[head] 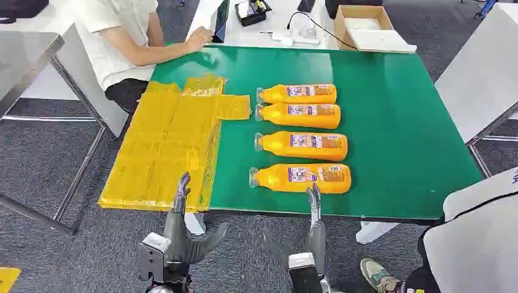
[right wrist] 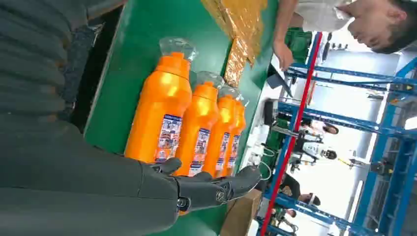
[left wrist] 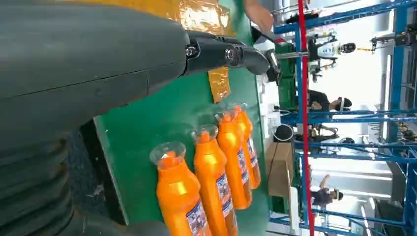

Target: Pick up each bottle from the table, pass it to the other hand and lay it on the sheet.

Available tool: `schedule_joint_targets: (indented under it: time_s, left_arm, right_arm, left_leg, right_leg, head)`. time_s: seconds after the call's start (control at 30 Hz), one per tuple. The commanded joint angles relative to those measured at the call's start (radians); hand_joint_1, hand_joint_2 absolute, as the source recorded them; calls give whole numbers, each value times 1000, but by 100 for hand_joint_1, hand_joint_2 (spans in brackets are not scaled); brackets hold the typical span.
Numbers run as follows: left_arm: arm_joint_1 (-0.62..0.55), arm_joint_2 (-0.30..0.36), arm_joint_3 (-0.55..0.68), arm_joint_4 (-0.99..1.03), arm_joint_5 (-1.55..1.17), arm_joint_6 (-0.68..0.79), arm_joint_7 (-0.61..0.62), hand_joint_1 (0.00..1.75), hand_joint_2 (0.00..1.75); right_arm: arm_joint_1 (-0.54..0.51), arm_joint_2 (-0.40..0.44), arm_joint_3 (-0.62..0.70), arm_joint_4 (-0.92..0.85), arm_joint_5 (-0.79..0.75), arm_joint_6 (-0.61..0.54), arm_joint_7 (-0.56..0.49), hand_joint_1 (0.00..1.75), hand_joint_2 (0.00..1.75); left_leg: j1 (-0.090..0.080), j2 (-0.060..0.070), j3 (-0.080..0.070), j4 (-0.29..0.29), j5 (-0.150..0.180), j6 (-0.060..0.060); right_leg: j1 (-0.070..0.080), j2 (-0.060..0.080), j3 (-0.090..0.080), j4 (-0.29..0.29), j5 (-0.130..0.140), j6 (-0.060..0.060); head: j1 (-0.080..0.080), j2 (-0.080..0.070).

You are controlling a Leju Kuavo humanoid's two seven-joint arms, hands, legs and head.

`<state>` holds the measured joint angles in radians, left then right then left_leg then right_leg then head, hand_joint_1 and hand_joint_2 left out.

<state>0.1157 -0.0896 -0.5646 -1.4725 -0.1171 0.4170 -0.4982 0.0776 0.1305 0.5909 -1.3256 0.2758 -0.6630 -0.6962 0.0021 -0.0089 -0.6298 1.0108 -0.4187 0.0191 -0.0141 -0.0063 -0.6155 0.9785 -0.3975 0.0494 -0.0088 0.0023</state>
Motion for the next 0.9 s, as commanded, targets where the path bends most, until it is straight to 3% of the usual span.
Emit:
schedule_joint_targets:
  time_s: [0.03, 0.17, 0.2, 0.37, 0.67, 0.9]
  left_arm:
    - [-32, 13, 5, 59, 6, -9, -7, 0, 175]
    - [-31, 13, 5, 59, 6, -9, -7, 0, 175]
    - [-31, 13, 5, 59, 6, -9, -7, 0, 175]
    - [-31, 13, 5, 59, 6, -9, -7, 0, 175]
    - [-35, 8, 10, 62, 9, -6, -14, 0, 175]
    - [-29, 11, 27, 32, 2, -5, -11, 0, 175]
  right_arm:
    - [-35, -22, 9, 51, 6, -35, -2, 0, 175]
    - [-32, -22, 7, 51, 5, -35, -2, 0, 175]
    - [-32, -22, 7, 51, 5, -35, -2, 0, 175]
    - [-32, -22, 7, 51, 5, -35, -2, 0, 175]
    - [-24, -22, 4, 18, 38, -35, -2, 0, 175]
    - [9, 15, -46, 9, 56, -35, -2, 0, 175]
  left_leg:
    - [0, 1, 7, -1, -2, -1]
    - [0, 1, 4, -2, -1, -1]
    - [1, 2, 12, -2, -4, -2]
    - [0, 0, 3, -1, -1, -1]
    - [0, 1, 6, -1, -2, -1]
    - [0, 1, 6, -1, -2, -1]
  right_leg:
    - [0, 1, 7, -1, -2, -2]
    - [0, 0, 4, -2, -1, -1]
    - [1, 2, 11, -2, -4, -3]
    - [0, 0, 3, -1, -1, -1]
    - [0, 0, 6, -1, -2, -2]
    - [1, 0, 6, -1, -2, -2]
  head:
    - [0, 0]
    - [0, 0]
    - [0, 0]
    - [0, 0]
    - [0, 0]
    - [0, 0]
